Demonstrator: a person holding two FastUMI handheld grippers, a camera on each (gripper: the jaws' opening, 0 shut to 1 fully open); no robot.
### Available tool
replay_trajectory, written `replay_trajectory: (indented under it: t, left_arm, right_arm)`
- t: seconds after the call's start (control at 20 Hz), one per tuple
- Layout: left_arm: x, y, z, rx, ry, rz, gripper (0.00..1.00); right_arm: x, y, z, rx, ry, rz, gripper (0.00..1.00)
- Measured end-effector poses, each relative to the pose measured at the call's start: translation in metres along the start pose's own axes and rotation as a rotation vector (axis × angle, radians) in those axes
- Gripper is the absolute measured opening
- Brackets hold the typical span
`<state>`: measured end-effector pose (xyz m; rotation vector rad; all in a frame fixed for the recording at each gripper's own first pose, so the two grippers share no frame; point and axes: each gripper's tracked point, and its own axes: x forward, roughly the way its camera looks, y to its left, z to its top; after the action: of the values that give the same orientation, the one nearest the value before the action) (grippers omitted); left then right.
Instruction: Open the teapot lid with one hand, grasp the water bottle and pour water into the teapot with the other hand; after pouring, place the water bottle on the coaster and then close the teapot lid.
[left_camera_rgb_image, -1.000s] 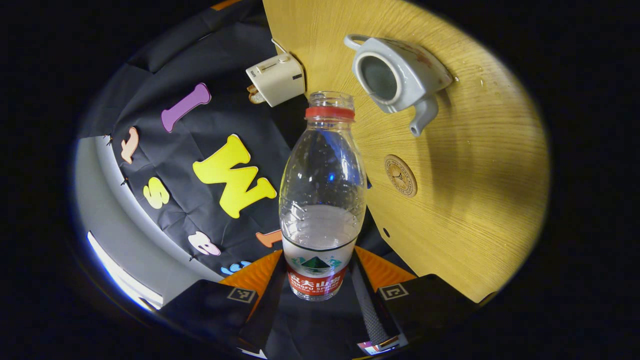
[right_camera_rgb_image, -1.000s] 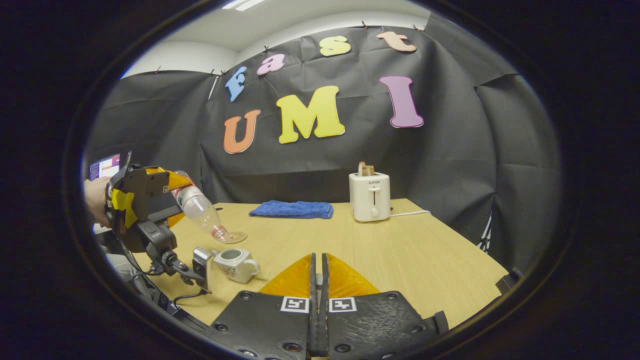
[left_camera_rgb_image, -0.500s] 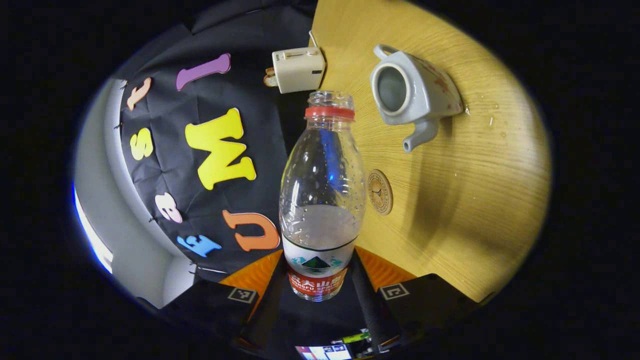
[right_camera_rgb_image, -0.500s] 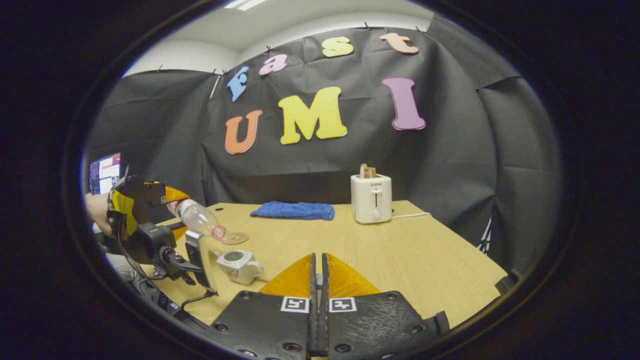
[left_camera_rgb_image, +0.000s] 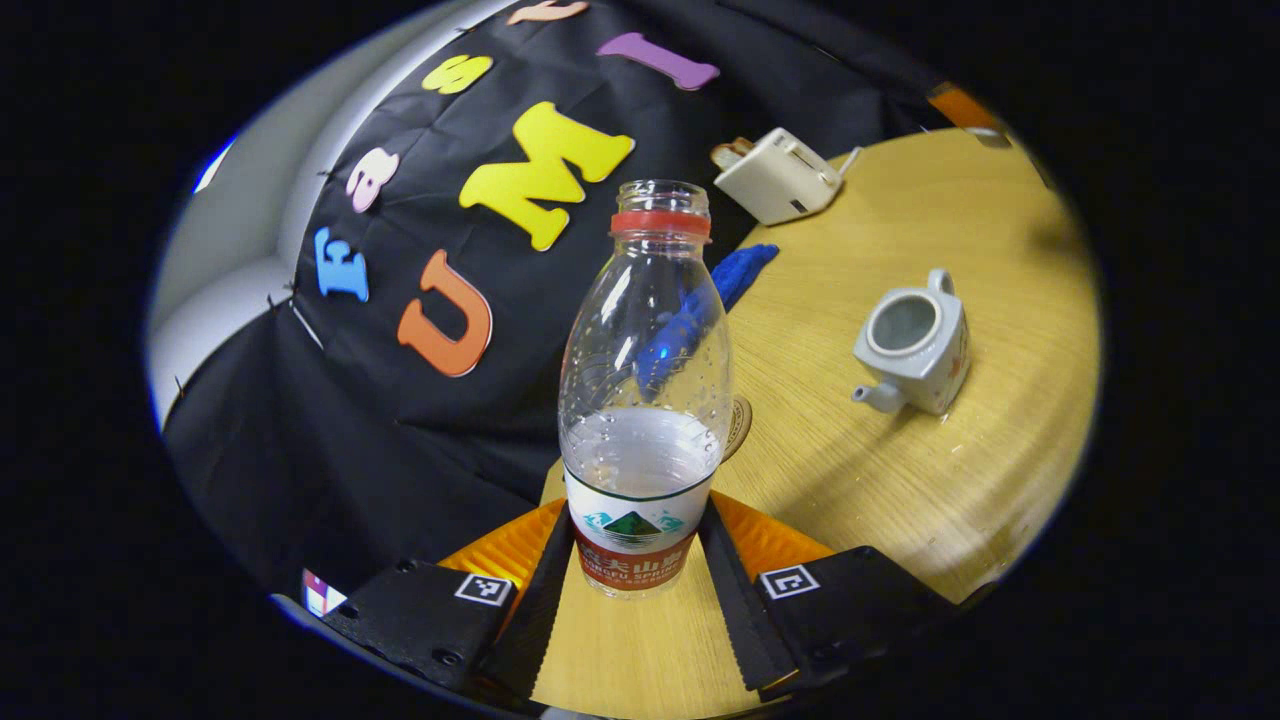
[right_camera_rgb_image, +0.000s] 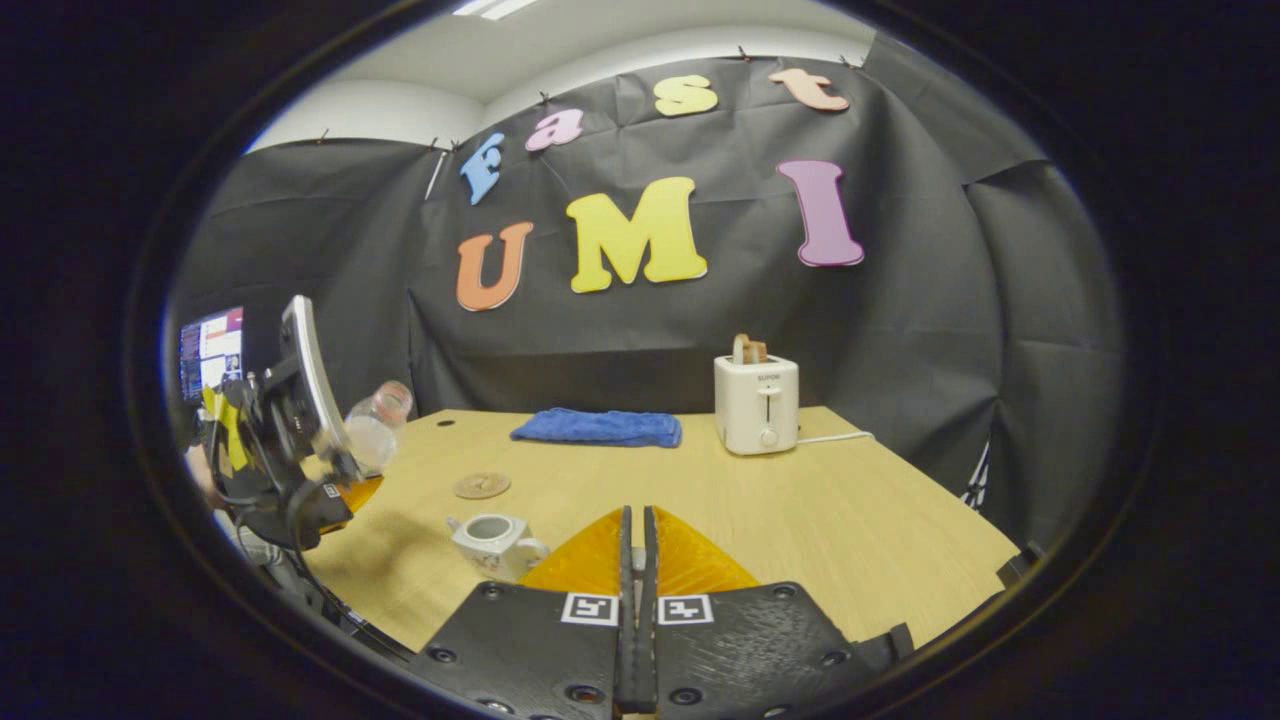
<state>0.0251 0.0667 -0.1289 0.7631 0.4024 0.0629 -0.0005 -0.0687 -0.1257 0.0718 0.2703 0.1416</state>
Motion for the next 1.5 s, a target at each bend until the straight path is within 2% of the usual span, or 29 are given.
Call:
replay_trajectory:
  t: [0.2, 0.35, 0.5, 0.65, 0.8, 1.25, 1.5]
  left_arm:
    - [-0.004, 0.0, 0.007, -0.26, -0.019, -0.065, 0.75]
    - [0.001, 0.015, 0.014, -0.407, -0.073, -0.064, 0.75]
    - [0.016, 0.026, 0.031, -0.524, -0.129, -0.071, 0.75]
    - [0.03, 0.028, 0.048, -0.633, -0.163, -0.12, 0.75]
    - [0.053, 0.034, 0.059, -0.72, -0.189, -0.137, 0.76]
    - [0.115, 0.014, 0.059, -0.773, -0.188, -0.192, 0.77]
    - [0.144, -0.015, 0.049, -0.788, -0.12, -0.25, 0.79]
  right_arm:
    - [0.004, 0.015, 0.003, -0.016, -0.004, 0.011, 0.0]
    - [0.009, 0.027, 0.001, -0.02, 0.007, 0.021, 0.0]
    - [0.009, 0.033, 0.002, -0.037, 0.007, 0.02, 0.0]
    - [0.01, 0.033, 0.002, -0.031, 0.006, 0.016, 0.0]
    - [0.011, 0.029, 0.0, -0.028, 0.012, 0.004, 0.0]
    - [0.018, 0.007, -0.011, -0.038, 0.031, -0.044, 0.0]
    - [0.024, 0.001, -0.019, -0.028, 0.048, -0.056, 0.0]
